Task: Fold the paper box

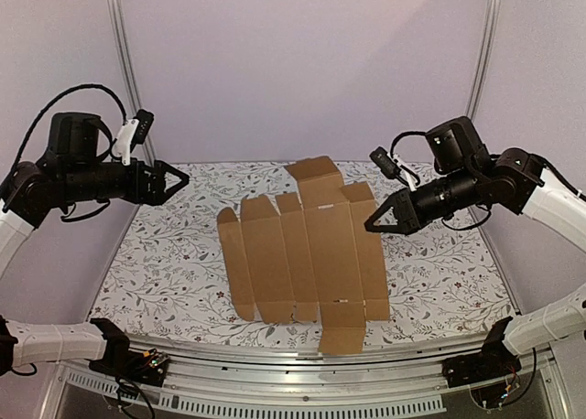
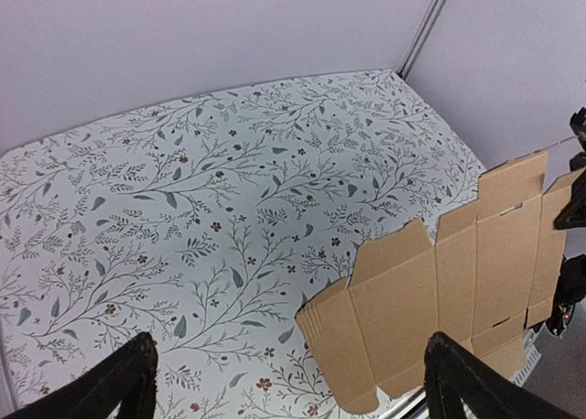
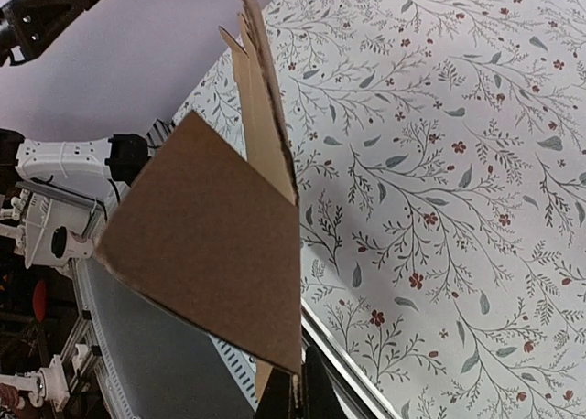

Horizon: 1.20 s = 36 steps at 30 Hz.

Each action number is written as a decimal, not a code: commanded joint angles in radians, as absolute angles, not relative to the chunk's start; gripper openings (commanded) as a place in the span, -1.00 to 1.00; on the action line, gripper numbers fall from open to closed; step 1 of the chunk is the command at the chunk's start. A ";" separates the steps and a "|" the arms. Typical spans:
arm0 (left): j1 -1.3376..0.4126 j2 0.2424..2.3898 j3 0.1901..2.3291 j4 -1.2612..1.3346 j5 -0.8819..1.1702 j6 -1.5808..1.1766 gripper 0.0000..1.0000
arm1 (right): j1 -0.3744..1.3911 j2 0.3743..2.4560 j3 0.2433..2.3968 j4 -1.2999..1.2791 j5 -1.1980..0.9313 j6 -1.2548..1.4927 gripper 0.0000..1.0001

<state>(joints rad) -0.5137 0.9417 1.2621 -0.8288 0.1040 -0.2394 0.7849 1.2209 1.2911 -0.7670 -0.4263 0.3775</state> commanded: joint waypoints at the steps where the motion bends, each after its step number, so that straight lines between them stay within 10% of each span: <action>1: -0.523 0.948 1.292 -0.836 0.207 -0.233 0.99 | 0.799 1.267 1.322 -1.019 -0.521 0.189 -1.00; 25: -0.529 1.052 1.213 -0.771 0.269 -0.266 0.99 | 0.952 1.811 1.863 -1.213 0.443 -0.028 -1.00; 36: -0.529 1.045 1.159 -0.734 0.203 -0.282 0.99 | 1.048 1.946 1.938 -1.118 0.460 -0.302 -1.00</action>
